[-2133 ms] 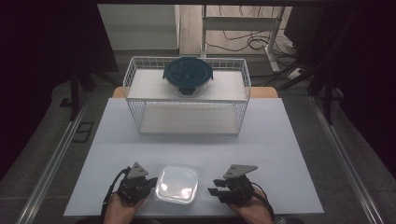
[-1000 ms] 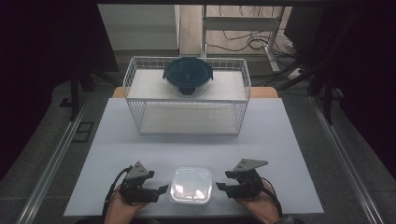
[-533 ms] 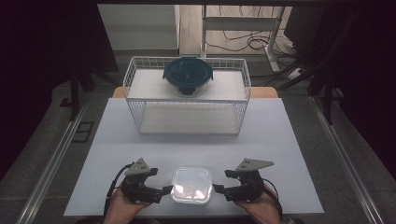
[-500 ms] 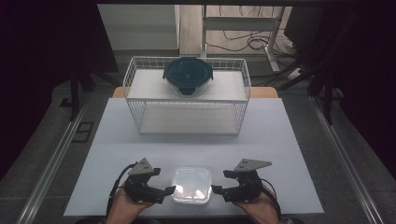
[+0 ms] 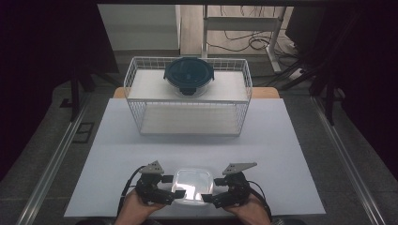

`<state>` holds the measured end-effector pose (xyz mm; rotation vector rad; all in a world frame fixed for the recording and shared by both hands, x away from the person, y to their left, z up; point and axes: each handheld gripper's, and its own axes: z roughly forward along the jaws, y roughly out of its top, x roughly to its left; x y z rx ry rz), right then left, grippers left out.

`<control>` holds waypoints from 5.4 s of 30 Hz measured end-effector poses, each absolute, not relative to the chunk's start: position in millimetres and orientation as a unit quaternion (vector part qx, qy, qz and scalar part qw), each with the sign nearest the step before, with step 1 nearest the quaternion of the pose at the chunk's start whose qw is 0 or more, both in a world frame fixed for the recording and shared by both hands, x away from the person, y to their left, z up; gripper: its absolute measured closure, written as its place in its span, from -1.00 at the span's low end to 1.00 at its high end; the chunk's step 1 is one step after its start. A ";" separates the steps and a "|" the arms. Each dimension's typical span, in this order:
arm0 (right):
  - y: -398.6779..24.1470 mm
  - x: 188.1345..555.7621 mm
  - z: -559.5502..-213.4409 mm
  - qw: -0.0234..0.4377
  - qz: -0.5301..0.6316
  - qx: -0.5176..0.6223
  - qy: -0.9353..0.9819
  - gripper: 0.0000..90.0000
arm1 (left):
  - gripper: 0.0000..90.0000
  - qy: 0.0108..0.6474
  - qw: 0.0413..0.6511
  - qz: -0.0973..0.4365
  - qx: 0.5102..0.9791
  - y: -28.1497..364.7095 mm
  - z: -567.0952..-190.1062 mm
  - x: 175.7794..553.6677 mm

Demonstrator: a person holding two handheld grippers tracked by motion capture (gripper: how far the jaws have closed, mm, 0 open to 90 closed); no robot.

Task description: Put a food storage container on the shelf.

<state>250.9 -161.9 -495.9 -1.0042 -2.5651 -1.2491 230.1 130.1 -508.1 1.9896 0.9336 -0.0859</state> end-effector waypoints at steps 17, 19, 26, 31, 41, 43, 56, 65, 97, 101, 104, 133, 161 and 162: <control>-185.4 251.8 -477.5 0.087 -0.454 -0.419 -0.782 0.66 | 0.61 0.442 0.493 -0.037 0.749 149.2 -498.1 223.3; -182.7 252.2 -474.7 0.074 -0.456 -0.417 -0.783 0.68 | 0.65 0.447 0.495 -0.035 0.744 149.8 -498.6 224.1; -181.4 251.2 -476.3 0.075 -0.458 -0.419 -0.781 0.62 | 0.67 0.443 0.492 -0.010 0.750 147.7 -496.4 214.4; -182.5 245.6 -484.0 0.095 -0.452 -0.432 -0.775 0.64 | 0.70 0.442 0.499 -0.008 0.745 146.6 -494.3 206.6; -180.8 259.7 -478.1 0.036 -0.466 -0.416 -0.780 0.75 | 0.78 0.443 0.503 0.021 0.742 145.2 -487.3 223.6; -180.8 261.4 -473.8 0.024 -0.471 -0.410 -0.781 0.75 | 0.78 0.439 0.506 0.030 0.742 144.4 -481.3 225.9; -179.9 293.9 -411.0 -0.026 -0.508 -0.369 -0.778 0.75 | 0.78 0.409 0.526 0.089 0.740 144.7 -418.9 254.5; -170.8 312.5 -357.4 -0.051 -0.524 -0.345 -0.777 0.75 | 0.78 0.396 0.548 0.118 0.727 154.2 -364.5 270.4; -132.1 398.4 -225.7 -0.106 -0.533 -0.365 -0.756 0.74 | 0.76 0.422 0.559 0.111 0.705 182.8 -248.9 376.7; -129.0 411.2 -225.8 -0.100 -0.527 -0.376 -0.756 0.74 | 0.75 0.434 0.553 0.102 0.704 183.6 -251.8 390.9; -127.1 418.7 -227.0 -0.094 -0.527 -0.383 -0.753 0.74 | 0.73 0.439 0.555 0.096 0.700 184.4 -253.4 396.2; -113.4 459.2 -231.3 -0.090 -0.517 -0.435 -0.732 0.35 | 0.51 0.470 0.537 0.108 0.692 176.4 -249.8 433.6; -100.4 456.7 -235.9 -0.166 -0.497 -0.380 -0.762 -0.58 | -0.55 0.409 0.527 0.172 0.725 172.3 -255.3 420.7; -99.6 452.3 -237.9 -0.172 -0.493 -0.373 -0.767 -0.70 | -0.60 0.402 0.522 0.177 0.731 172.4 -257.3 416.4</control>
